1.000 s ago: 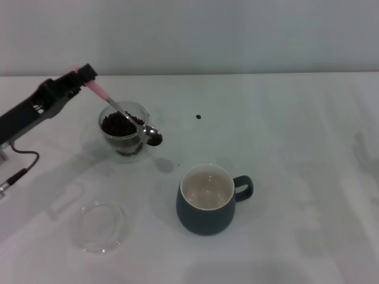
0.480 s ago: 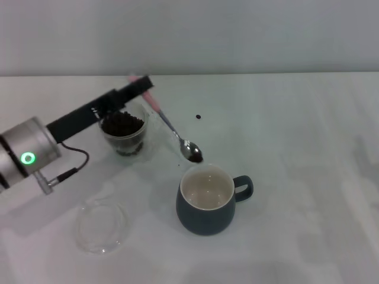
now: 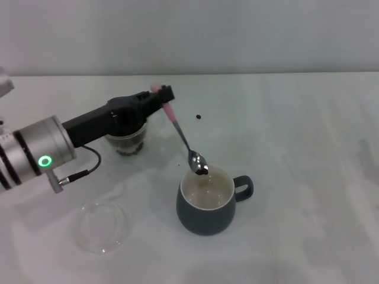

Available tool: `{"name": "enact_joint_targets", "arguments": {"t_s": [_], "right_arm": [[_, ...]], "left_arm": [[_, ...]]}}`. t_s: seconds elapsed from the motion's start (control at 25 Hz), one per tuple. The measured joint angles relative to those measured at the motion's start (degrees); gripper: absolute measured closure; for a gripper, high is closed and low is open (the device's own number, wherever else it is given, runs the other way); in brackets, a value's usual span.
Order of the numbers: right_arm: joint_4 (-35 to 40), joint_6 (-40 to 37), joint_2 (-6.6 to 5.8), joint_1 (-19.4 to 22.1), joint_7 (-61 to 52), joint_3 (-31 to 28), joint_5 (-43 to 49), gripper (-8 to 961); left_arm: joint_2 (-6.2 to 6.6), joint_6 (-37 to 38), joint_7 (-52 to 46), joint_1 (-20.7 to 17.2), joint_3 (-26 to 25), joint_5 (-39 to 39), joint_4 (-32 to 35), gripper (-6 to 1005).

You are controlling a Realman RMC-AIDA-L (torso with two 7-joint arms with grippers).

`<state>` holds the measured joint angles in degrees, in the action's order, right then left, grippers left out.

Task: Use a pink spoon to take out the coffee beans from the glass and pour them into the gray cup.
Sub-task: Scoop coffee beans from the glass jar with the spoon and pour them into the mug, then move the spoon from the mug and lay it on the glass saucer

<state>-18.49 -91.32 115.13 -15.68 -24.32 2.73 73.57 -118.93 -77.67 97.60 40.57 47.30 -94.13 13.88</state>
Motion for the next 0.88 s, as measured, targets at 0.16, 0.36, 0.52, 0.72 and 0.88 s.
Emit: {"name": "enact_joint_targets", "arguments": {"t_s": [0.16, 0.36, 0.52, 0.72, 0.88], "right_arm": [[-0.06, -0.02, 0.00, 0.00, -0.02, -0.07, -0.07, 217], [-0.14, -0.02, 0.00, -0.30, -0.03, -0.32, -0.08, 217], [-0.22, -0.02, 0.04, -0.46, -0.03, -0.49, -0.05, 217], [-0.23, -0.02, 0.07, -0.58, -0.03, -0.54, -0.11, 217], [-0.24, -0.20, 0.08, -1.01, -0.03, -0.54, -0.11, 217]], "left_arm": [[0.01, -1.01, 3.42, 0.73, 3.09, -0.14, 1.40, 872], [0.03, -2.82, 4.80, 0.78, 5.31, -0.36, 3.45, 871], [0.10, -4.20, 4.73, -0.18, 4.64, -0.95, 3.65, 871], [0.81, -8.05, 3.45, -5.34, 3.80, -6.55, 4.36, 871], [2.32, -10.12, -2.05, -12.63, 2.70, -14.13, 5.82, 871]]}}
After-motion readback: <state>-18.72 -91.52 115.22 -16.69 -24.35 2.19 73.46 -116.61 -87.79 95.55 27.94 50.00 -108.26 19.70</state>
